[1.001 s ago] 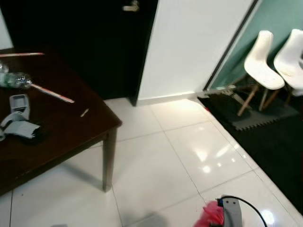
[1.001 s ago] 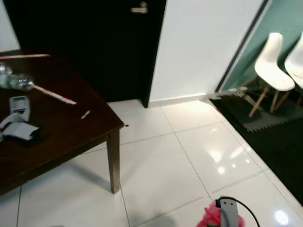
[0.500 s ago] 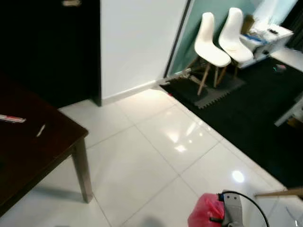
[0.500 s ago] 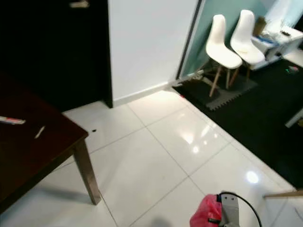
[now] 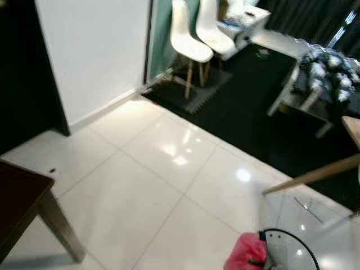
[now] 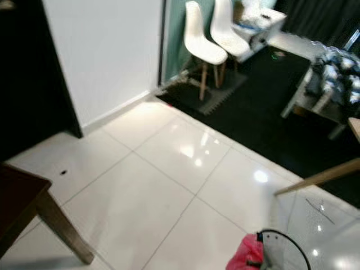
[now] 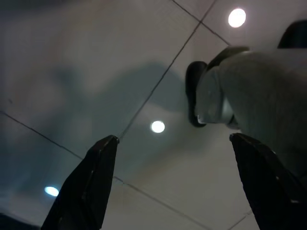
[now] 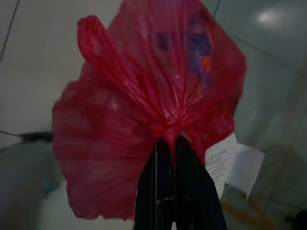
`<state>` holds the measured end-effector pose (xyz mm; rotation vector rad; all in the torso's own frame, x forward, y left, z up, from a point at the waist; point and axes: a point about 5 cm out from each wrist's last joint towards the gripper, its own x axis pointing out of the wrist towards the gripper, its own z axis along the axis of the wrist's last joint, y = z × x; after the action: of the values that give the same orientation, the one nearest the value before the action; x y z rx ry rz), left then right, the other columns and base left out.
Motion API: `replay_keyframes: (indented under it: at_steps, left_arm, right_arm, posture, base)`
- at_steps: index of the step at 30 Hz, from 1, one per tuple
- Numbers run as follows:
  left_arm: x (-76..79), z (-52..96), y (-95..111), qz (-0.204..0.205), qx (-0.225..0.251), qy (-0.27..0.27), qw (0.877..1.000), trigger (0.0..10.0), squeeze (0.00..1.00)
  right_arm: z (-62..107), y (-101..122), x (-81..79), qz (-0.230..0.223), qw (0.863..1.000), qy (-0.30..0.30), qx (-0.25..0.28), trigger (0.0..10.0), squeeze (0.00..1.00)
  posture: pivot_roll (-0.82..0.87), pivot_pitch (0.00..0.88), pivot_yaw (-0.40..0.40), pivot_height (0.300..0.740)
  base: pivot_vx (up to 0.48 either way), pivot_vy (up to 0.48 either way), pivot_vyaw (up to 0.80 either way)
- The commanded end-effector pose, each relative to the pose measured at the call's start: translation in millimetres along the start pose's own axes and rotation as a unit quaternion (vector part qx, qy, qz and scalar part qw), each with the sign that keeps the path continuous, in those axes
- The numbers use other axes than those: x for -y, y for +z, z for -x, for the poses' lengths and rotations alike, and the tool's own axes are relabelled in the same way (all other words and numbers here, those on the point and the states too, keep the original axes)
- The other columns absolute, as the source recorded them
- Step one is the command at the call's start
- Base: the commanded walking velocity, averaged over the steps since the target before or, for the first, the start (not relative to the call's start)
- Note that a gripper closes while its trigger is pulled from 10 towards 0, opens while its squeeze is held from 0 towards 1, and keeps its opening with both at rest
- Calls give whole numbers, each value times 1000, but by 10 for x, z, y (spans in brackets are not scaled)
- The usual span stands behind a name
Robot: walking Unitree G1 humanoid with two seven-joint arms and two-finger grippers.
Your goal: Picking trash to rubbish bin
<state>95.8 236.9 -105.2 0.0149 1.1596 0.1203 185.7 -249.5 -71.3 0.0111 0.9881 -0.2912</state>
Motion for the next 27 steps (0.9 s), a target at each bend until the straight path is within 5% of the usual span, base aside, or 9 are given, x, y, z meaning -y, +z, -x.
replay_keyframes:
  at_steps: [1,27]
  left_arm:
    - [45,9,-100,7,-17,-5,1000,10000,0]
    - [83,2,-89,6,-15,-6,1000,10000,0]
  right_arm:
    - [5,-28,52,2,1000,-6,-3,10000,0]
    - [1,17,23,8,1000,4,6,10000,0]
  posture:
    - [187,104,-92,740]
    - [182,103,-95,740]
  base:
    - [0,0,-800]
    - [0,0,-800]
